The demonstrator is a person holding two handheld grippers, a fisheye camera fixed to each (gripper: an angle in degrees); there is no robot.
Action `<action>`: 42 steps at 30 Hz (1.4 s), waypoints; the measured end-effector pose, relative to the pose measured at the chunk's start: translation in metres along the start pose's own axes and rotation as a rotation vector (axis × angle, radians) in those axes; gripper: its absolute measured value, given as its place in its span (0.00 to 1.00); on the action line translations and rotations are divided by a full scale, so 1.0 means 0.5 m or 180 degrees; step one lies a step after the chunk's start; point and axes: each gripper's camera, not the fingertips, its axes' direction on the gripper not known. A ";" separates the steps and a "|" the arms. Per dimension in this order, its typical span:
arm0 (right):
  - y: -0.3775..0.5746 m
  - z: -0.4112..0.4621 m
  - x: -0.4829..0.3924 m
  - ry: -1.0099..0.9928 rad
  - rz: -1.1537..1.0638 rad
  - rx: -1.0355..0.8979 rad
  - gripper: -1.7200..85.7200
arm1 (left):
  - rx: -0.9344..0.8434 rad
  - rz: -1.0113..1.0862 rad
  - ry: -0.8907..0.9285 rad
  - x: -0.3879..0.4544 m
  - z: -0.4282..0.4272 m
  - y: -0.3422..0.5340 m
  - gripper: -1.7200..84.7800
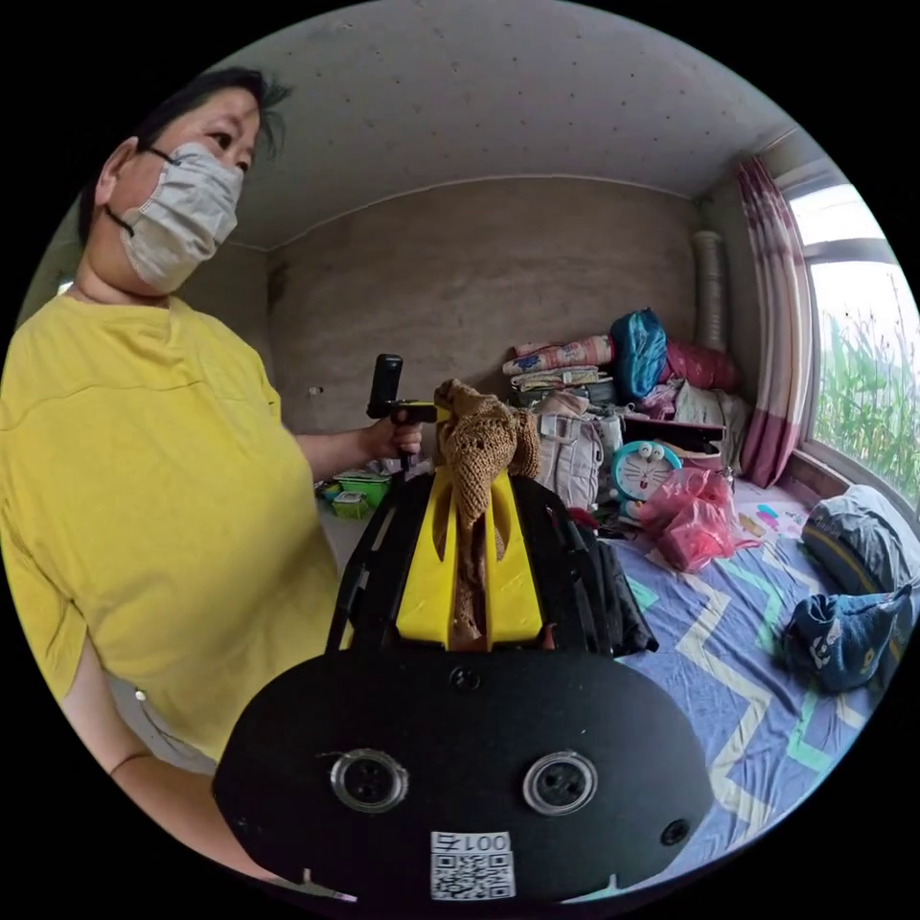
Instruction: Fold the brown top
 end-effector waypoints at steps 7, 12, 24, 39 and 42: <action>0.059 0.154 0.023 -0.0050 0.0398 0.0010 0.04 | -0.0403 0.0472 0.0254 -0.206 -0.128 -0.114 0.02; 0.120 0.219 0.172 0.0186 0.0928 0.0310 0.04 | -0.0539 0.0522 0.0696 -0.427 -0.091 -0.221 0.02; 0.479 0.394 0.574 0.1126 0.2886 -0.0210 0.05 | -0.1482 -0.0556 0.0780 -0.854 0.272 -0.258 0.02; 0.653 0.327 0.629 0.1023 0.3879 0.0311 0.10 | -0.1159 -0.3272 0.1226 -1.144 0.343 -0.232 0.02; 0.616 0.297 0.586 0.1050 0.3660 0.0291 0.07 | -0.0894 -0.3452 0.0732 -1.158 0.289 -0.241 0.01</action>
